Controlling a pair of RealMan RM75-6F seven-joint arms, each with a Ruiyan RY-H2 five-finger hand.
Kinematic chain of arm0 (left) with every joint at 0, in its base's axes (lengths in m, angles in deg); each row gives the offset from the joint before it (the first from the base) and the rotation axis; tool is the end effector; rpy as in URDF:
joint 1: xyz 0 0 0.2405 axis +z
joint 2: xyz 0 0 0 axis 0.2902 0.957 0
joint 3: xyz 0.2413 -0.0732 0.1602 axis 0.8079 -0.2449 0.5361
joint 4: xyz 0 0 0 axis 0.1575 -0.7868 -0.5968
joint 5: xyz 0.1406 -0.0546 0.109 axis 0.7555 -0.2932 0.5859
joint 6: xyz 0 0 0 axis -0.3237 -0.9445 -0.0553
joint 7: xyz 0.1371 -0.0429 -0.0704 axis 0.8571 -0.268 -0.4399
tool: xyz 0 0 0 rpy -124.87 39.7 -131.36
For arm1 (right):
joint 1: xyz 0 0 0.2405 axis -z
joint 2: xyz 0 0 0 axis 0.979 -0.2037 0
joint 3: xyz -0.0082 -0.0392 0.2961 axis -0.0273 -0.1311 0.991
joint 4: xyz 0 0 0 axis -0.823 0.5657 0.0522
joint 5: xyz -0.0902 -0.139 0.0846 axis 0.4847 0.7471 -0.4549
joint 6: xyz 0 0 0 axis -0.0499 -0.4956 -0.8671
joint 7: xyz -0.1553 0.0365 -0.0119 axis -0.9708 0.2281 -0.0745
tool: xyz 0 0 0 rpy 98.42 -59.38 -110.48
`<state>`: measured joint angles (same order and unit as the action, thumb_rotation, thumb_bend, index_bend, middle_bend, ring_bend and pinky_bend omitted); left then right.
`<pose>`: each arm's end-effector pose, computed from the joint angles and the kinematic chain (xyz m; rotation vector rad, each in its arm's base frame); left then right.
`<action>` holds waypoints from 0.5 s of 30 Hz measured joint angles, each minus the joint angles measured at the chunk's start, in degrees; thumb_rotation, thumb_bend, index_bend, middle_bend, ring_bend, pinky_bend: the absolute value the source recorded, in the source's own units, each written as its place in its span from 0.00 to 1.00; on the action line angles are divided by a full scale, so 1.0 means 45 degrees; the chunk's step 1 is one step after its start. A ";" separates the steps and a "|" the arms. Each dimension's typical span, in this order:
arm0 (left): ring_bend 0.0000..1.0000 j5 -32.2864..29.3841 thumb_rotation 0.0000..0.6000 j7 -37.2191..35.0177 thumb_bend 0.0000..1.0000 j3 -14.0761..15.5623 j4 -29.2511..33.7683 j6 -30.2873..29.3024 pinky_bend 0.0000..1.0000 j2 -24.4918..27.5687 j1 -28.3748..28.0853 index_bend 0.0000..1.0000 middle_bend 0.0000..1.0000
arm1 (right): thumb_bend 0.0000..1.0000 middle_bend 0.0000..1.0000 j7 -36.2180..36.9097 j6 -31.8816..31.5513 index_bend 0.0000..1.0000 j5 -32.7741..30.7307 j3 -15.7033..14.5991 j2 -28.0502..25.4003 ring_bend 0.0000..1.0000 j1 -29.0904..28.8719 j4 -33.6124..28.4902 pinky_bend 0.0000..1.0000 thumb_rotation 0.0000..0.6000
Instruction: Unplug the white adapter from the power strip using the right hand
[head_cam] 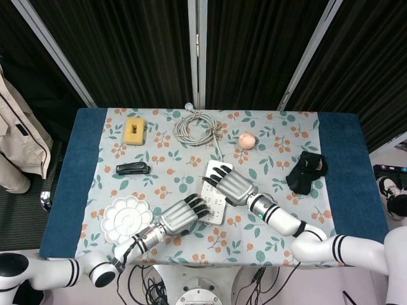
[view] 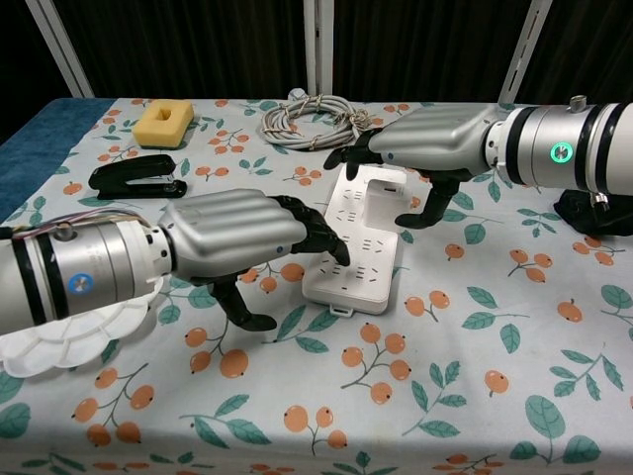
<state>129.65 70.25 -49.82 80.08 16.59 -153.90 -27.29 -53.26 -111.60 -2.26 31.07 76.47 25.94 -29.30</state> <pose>-0.1179 0.3073 -0.0802 -2.4018 -0.6179 -0.9602 -0.1290 -0.3862 -0.0157 2.3228 -0.6354 0.7224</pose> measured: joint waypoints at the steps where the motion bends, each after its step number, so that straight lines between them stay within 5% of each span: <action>1: 0.07 -0.0003 1.00 -0.0047 0.23 0.0023 -0.0062 -0.0030 0.08 -0.0041 -0.0027 0.18 0.15 | 0.31 0.17 -0.0035 -0.0003 0.00 -0.0062 -0.0036 0.0110 0.01 -0.0044 0.0127 0.12 1.00; 9: 0.07 -0.0024 1.00 -0.0426 0.23 0.0175 -0.0405 -0.0245 0.07 -0.0318 -0.0190 0.18 0.15 | 0.32 0.24 -0.0081 -0.0289 0.08 -0.0282 -0.0305 0.0608 0.06 -0.0189 0.0858 0.14 1.00; 15: 0.07 -0.0133 1.00 -0.0737 0.23 0.0282 -0.0681 -0.0234 0.07 -0.0500 -0.0317 0.18 0.15 | 0.33 0.36 0.0352 -0.0586 0.23 0.0017 -0.0390 0.0789 0.16 -0.0151 0.1135 0.20 1.00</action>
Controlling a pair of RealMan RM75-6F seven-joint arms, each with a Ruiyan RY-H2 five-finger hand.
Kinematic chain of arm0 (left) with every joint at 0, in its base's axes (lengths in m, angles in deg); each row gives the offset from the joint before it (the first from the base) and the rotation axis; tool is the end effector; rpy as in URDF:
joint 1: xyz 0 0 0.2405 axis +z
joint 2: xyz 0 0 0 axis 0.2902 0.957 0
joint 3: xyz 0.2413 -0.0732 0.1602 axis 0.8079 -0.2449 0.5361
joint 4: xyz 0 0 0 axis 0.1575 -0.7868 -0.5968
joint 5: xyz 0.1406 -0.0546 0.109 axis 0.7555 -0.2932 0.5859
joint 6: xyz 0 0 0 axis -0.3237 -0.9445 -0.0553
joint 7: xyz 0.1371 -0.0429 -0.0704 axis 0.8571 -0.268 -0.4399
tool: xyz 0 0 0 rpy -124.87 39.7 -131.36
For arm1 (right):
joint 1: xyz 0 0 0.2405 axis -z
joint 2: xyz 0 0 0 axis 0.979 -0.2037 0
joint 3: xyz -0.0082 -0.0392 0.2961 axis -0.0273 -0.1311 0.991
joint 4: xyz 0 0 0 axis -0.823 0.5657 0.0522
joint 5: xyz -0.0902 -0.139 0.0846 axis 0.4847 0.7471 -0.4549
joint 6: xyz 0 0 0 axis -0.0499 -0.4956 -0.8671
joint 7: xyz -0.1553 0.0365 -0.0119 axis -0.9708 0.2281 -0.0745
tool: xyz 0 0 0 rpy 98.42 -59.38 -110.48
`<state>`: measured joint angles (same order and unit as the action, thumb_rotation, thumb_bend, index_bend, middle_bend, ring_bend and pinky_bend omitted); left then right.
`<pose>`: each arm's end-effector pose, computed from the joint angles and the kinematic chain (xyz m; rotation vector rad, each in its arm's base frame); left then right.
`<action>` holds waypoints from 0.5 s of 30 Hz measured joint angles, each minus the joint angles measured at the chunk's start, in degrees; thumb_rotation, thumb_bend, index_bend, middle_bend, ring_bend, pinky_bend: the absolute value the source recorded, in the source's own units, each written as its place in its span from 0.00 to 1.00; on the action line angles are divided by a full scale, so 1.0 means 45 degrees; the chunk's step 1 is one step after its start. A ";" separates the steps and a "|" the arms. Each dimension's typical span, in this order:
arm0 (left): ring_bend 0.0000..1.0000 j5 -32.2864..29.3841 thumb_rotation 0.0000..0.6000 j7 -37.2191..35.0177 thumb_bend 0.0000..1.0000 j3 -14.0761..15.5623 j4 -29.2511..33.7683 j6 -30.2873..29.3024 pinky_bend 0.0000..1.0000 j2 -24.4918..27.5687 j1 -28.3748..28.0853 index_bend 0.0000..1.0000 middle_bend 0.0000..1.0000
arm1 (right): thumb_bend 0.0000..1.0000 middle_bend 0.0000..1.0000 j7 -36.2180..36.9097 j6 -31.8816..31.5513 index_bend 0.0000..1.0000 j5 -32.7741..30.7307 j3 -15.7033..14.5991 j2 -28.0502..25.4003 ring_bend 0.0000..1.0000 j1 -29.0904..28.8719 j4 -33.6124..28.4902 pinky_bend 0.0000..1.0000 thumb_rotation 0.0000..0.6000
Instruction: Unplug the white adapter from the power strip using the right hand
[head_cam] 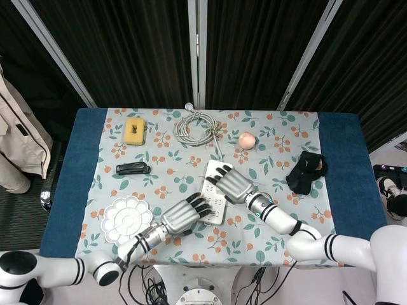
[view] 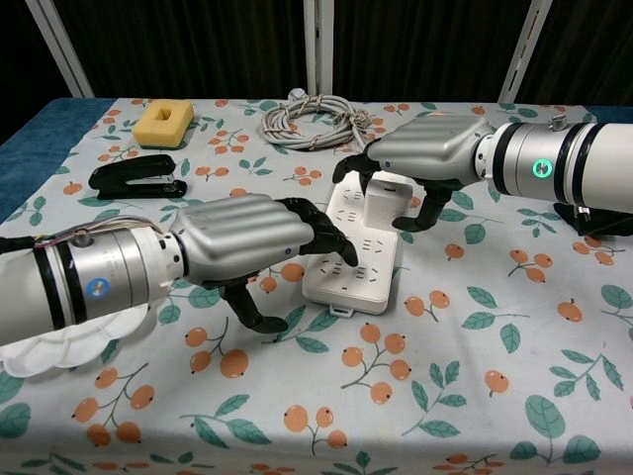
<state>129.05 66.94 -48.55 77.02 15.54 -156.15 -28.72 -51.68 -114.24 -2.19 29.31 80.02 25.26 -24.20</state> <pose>-0.1164 0.3097 -0.0926 -2.4014 -0.6662 -0.9730 -0.1351 -0.3939 -0.0302 2.2873 -0.6338 0.7267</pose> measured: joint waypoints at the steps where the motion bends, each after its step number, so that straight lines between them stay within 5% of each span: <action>1: 0.07 -0.0025 1.00 -0.0078 0.23 0.0025 -0.0068 0.0011 0.07 -0.0046 -0.0034 0.18 0.15 | 0.33 0.37 0.0087 -0.0032 0.27 0.0067 -0.0011 0.0028 0.18 0.0003 0.0048 0.21 1.00; 9: 0.07 -0.0103 1.00 -0.0309 0.23 0.0155 -0.0253 -0.0075 0.07 -0.0130 -0.0120 0.18 0.15 | 0.41 0.49 0.0923 -0.0322 0.58 0.0754 -0.0190 0.0174 0.31 0.0070 0.0383 0.28 1.00; 15: 0.07 -0.0202 1.00 -0.0402 0.23 0.0217 -0.0278 -0.0096 0.07 -0.0122 -0.0168 0.18 0.15 | 0.45 0.54 0.1104 -0.0450 0.67 0.0946 -0.0367 0.0151 0.37 0.0169 0.0483 0.31 1.00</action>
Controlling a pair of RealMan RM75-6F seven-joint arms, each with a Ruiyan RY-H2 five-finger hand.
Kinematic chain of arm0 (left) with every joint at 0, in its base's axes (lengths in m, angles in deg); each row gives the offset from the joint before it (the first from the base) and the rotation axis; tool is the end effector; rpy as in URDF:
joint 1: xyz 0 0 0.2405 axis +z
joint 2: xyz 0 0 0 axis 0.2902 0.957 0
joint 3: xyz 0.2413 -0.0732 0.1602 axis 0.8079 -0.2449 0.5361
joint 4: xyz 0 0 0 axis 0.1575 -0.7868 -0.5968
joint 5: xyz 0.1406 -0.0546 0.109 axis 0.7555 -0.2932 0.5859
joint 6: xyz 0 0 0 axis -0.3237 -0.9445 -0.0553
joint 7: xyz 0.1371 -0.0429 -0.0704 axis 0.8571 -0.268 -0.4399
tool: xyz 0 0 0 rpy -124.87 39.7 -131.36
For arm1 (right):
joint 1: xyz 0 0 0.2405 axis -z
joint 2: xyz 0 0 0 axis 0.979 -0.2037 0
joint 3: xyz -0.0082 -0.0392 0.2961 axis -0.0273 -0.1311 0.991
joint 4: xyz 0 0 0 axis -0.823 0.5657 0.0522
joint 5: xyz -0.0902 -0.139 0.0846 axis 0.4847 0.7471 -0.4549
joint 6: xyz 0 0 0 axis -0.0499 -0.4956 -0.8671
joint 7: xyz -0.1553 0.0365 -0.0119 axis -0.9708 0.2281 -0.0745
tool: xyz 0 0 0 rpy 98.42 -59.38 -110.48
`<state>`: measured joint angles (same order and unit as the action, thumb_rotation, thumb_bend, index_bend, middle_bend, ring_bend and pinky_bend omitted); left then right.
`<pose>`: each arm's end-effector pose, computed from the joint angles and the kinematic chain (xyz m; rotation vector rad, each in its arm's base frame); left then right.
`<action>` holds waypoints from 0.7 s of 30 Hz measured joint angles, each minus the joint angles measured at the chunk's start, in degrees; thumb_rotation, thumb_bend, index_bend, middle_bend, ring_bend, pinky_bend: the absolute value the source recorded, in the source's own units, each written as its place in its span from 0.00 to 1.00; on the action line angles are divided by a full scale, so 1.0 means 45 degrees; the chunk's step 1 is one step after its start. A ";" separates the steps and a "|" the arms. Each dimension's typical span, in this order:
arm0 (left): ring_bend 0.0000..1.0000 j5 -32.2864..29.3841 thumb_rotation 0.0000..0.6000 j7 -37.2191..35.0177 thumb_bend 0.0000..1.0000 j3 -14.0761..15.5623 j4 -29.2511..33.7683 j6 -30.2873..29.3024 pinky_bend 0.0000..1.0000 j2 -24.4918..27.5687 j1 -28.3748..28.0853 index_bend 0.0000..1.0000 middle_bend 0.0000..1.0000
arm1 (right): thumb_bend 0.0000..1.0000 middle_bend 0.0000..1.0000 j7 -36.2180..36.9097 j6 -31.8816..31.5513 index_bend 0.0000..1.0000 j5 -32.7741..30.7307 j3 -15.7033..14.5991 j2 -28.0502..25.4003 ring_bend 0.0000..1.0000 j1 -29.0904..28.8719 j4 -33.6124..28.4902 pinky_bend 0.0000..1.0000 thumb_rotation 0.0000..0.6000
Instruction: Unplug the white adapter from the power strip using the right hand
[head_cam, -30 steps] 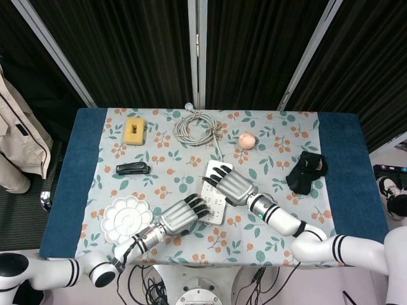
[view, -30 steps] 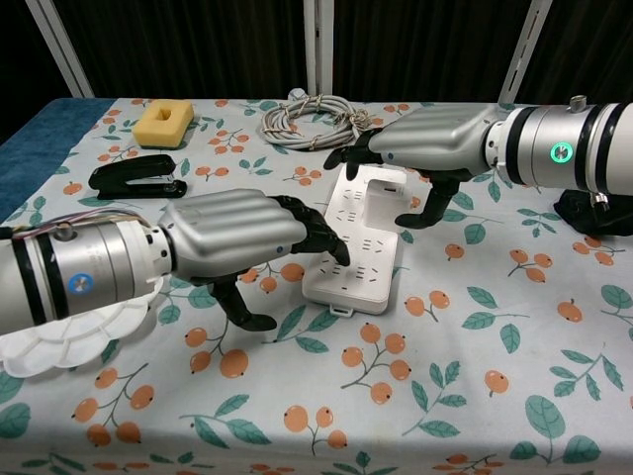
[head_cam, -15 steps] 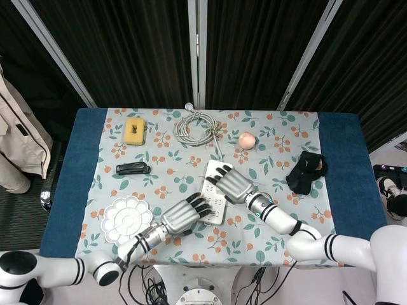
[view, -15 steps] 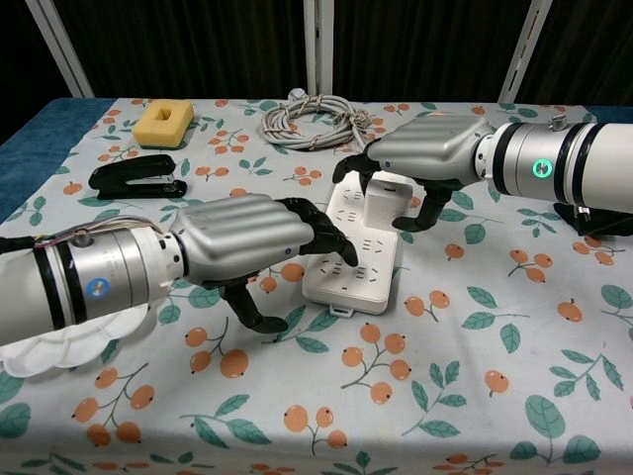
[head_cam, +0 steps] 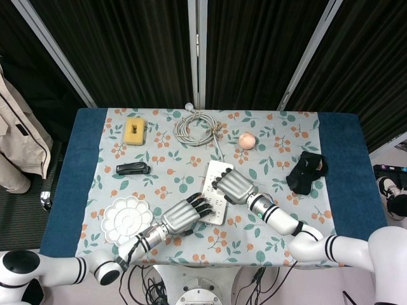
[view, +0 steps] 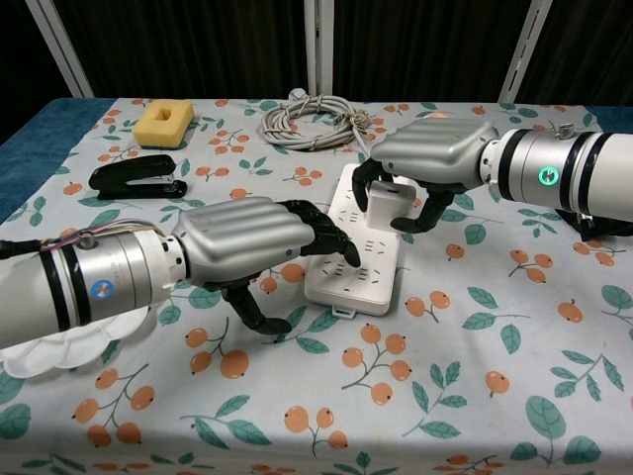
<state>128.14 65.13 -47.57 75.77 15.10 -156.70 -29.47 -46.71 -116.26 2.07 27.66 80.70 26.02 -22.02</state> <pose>-0.1188 0.3117 -0.0966 -2.4000 -0.7009 -0.9663 -0.1430 -0.3914 -0.0321 2.2863 -0.6394 0.7577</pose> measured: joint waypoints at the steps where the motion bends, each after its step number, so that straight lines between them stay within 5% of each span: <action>1: 0.07 -0.0035 1.00 -0.0030 0.23 0.0009 -0.0010 0.0018 0.07 0.0003 -0.0011 0.18 0.15 | 0.47 0.56 0.0031 -0.0016 0.69 0.0011 -0.0010 -0.0007 0.38 0.0014 -0.0013 0.31 1.00; 21: 0.07 -0.0477 1.00 -0.0073 0.23 0.0112 -0.0057 0.0070 0.07 0.0026 -0.0126 0.18 0.15 | 0.57 0.65 0.1570 -0.0961 0.79 0.0797 -0.0197 -0.0371 0.47 0.0671 0.0011 0.32 1.00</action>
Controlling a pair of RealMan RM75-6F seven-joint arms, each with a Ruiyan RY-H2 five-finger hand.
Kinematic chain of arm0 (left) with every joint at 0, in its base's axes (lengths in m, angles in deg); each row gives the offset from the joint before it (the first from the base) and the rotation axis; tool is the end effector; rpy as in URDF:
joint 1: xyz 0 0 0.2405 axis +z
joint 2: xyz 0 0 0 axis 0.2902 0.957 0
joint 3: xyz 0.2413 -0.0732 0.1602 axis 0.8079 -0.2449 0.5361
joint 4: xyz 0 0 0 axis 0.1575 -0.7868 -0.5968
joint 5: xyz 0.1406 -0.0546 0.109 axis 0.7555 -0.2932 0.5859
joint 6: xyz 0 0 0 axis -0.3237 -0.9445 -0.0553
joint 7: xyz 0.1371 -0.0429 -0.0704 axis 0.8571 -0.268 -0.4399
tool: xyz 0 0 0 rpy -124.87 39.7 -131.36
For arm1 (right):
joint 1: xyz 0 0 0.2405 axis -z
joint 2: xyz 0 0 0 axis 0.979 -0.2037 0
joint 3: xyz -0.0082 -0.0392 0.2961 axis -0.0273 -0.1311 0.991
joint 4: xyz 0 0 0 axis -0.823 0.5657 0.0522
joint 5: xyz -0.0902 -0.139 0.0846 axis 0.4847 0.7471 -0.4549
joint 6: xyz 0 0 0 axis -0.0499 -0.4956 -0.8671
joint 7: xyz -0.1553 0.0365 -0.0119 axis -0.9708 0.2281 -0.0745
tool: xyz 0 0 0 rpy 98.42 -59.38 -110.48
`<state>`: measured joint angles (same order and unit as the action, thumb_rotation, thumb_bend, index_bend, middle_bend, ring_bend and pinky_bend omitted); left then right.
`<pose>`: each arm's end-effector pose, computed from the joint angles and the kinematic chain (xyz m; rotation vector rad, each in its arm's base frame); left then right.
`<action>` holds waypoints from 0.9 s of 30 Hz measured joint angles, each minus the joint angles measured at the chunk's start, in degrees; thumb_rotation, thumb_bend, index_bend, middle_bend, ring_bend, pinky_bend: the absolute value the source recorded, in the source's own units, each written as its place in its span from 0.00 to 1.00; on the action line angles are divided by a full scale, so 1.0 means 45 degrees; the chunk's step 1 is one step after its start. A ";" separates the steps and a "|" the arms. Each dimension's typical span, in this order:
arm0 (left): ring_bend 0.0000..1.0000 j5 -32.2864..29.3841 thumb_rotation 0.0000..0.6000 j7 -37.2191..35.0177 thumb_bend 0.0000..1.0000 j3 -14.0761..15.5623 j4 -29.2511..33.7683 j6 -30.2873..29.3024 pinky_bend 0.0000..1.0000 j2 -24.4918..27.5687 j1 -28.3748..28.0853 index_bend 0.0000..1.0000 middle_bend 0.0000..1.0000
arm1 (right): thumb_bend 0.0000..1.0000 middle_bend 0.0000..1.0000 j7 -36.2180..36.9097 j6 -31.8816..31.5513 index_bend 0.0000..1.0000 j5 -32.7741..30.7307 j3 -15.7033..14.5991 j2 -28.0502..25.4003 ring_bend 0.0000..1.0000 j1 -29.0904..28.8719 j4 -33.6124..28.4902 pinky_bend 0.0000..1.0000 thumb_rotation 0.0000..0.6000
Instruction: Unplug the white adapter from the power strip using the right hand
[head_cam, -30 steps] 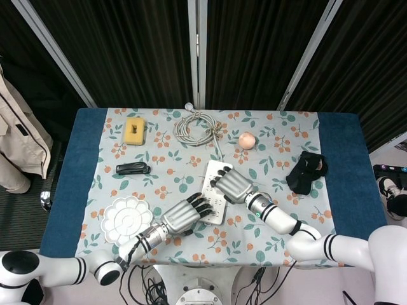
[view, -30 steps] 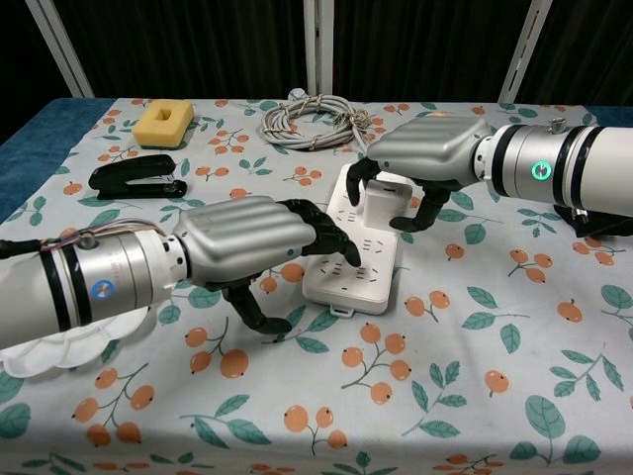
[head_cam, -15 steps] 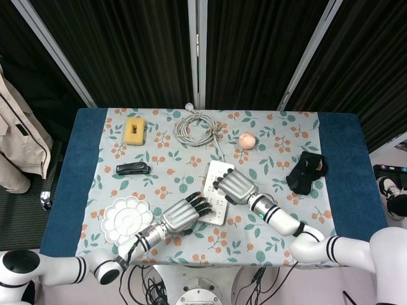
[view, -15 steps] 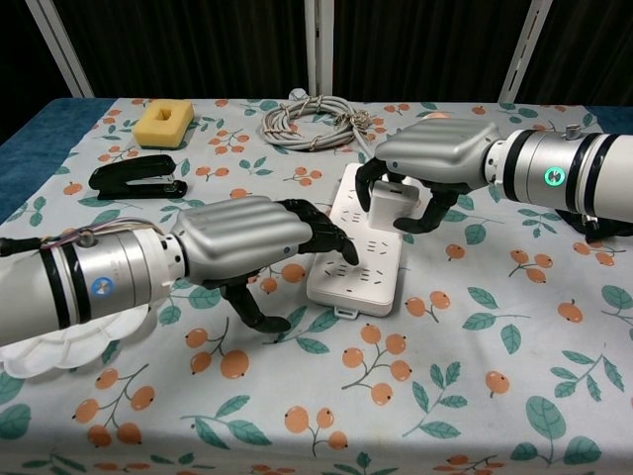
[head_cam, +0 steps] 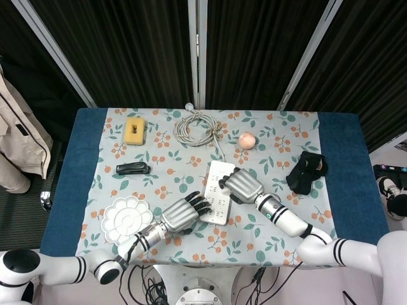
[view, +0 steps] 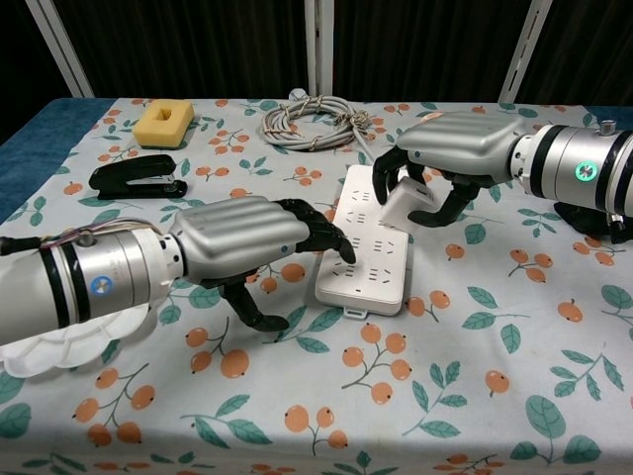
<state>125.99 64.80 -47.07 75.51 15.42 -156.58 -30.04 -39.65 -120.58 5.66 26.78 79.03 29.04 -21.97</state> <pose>-0.1225 0.3149 -0.0977 -2.3936 -0.7373 -0.9404 -0.1603 -0.3876 -0.0148 2.2189 -0.7217 0.8379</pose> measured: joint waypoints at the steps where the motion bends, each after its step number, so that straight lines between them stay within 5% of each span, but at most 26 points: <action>1: 0.07 -0.0013 1.00 0.0015 0.23 0.0003 0.0000 0.0002 0.07 -0.0002 -0.0010 0.18 0.15 | 0.57 0.65 0.0031 -0.0036 0.79 0.0018 0.0008 0.0001 0.47 0.0013 0.0007 0.32 1.00; 18: 0.07 0.0207 1.00 0.0503 0.23 -0.0030 0.0698 -0.0589 0.07 0.0395 -0.0049 0.18 0.15 | 0.57 0.64 0.0504 -0.0776 0.76 -0.0379 0.0610 -0.1284 0.45 0.0415 -0.0976 0.32 1.00; 24: 0.07 0.0522 1.00 0.0600 0.23 -0.0134 0.1677 -0.1642 0.07 0.1188 0.0259 0.18 0.15 | 0.46 0.54 0.1121 0.0503 0.47 -0.1967 0.0489 -0.1714 0.36 0.0683 -0.0943 0.29 1.00; 27: 0.07 0.0599 1.00 0.0713 0.22 -0.0217 0.2102 -0.2365 0.07 0.1693 0.0575 0.18 0.15 | 0.37 0.37 0.1504 0.1325 0.20 -0.2754 0.0445 -0.1747 0.25 0.0717 -0.0702 0.25 1.00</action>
<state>128.69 68.01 -48.04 84.97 4.78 -148.96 -27.45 -32.88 -114.62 -6.74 28.78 71.17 32.26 -25.13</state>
